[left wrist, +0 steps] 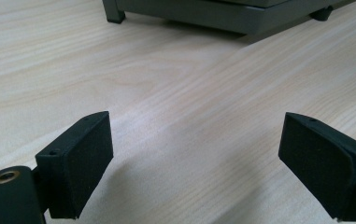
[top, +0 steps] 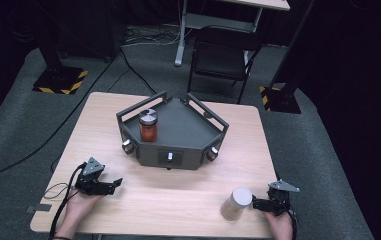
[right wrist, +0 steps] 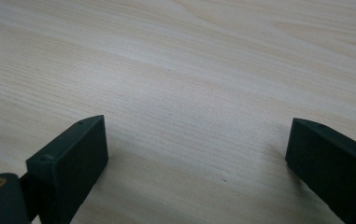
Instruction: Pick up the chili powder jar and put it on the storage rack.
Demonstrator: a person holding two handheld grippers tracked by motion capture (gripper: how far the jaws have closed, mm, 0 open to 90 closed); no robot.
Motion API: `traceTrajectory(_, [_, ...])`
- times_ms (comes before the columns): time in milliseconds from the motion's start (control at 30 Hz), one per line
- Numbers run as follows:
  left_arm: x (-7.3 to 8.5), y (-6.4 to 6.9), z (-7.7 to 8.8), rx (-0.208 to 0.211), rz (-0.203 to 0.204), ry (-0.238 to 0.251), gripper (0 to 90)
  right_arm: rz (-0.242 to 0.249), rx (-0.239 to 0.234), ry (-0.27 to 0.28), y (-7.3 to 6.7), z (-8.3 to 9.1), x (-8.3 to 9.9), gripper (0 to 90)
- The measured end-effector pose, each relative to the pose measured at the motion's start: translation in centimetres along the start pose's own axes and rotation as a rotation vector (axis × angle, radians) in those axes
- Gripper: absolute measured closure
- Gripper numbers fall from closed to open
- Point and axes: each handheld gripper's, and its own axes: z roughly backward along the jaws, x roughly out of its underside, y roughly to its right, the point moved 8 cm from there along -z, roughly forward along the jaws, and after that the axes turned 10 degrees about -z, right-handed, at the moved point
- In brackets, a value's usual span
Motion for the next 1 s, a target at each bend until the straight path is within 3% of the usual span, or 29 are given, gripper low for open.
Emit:
traceTrajectory(300, [-0.21,0.1,-0.05,-0.002,-0.014,-0.055,9.9,0.0,0.0,0.0,0.0,0.0,0.01,5.0])
traceTrajectory(433, [-0.23,-0.17,-0.09,0.017,0.003,-0.076,9.7,0.001,0.0,0.0,0.0,0.01,0.01,5.1])
traceTrajectory(600, [-0.19,-0.17,-0.02,0.02,-0.004,-0.081,9.3,0.001,-0.001,0.0,0.0,0.02,0.02,5.0])
traceTrajectory(833, [-0.41,0.52,-0.16,-0.014,-0.048,-0.11,8.8,0.001,-0.001,0.0,0.0,0.02,0.02,5.0])
traceTrajectory(1000, [-0.43,0.55,-0.18,-0.019,-0.046,-0.111,7.6,0.001,-0.001,0.0,0.0,0.02,0.02,5.1])
